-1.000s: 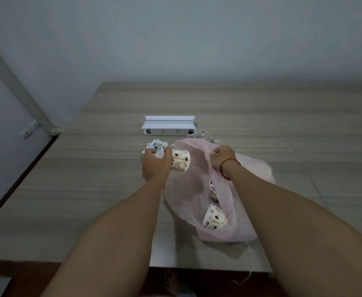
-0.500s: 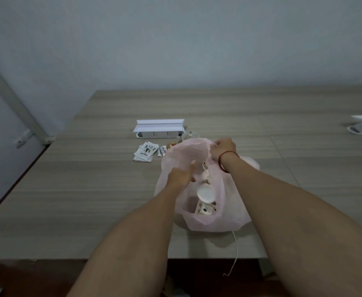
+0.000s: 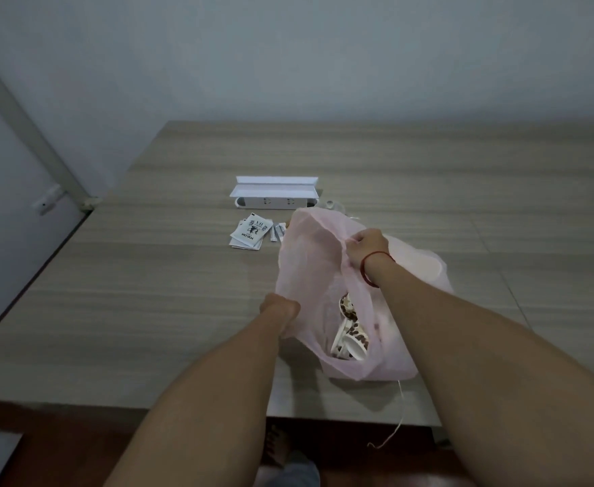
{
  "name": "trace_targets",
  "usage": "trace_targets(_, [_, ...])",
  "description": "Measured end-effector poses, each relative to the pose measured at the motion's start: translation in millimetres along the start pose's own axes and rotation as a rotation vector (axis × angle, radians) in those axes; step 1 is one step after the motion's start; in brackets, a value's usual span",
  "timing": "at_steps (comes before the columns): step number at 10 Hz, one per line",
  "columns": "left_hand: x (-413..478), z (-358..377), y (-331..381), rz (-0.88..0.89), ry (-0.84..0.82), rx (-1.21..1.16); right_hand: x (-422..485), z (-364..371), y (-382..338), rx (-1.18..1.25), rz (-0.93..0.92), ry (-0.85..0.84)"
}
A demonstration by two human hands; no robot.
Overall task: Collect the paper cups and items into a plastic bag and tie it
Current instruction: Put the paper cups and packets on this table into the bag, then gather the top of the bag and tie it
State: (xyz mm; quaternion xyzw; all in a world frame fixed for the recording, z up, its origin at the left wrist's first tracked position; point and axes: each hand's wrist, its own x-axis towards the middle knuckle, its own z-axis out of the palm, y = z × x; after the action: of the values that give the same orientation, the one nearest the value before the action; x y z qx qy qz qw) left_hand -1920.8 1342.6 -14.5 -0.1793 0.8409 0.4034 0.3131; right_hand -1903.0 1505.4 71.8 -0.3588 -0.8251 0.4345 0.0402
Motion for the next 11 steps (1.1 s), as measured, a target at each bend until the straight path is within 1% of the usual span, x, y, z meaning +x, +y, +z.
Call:
trace_targets(1, [5, -2, 2, 0.1, 0.009, -0.068, -3, 5, 0, -0.004, 0.001, -0.017])
trace_targets(2, [-1, -14, 14, 0.205, 0.094, -0.257, -8, 6, -3, 0.042, -0.033, 0.007])
trace_targets(3, [-9, -33, 28, 0.259, 0.318, -0.45, -10, 0, -9, 0.137, -0.05, 0.073])
trace_targets(4, [-9, -58, 35, 0.236, 0.465, -0.677, -12, -11, -17, 0.3, 0.026, 0.169])
trace_targets(5, [-6, -84, 38, 0.199, 0.48, -0.864, -14, -20, -25, 0.478, 0.125, 0.259])
trace_targets(6, [-14, -106, 44, 0.221, 0.595, -0.981, -21, -23, -39, 0.666, 0.181, 0.297])
trace_targets(7, [-24, -123, 55, 0.25, 0.678, -1.045, -18, -18, -46, 0.753, 0.202, 0.359])
trace_targets(8, [-25, -143, 66, 0.24, 0.629, -1.099, -14, -14, -55, 0.867, 0.214, 0.375])
trace_targets(9, [-17, -163, 66, 0.243, 0.508, -1.012, -10, -7, -63, 1.042, 0.281, 0.33])
trace_targets(10, [-6, -170, 60, 0.206, 0.439, -1.045, -7, -4, -70, 1.045, 0.375, 0.313])
trace_targets(11, [6, -171, 53, 0.114, 0.498, -0.98, 6, 9, -68, 1.041, 0.303, 0.067])
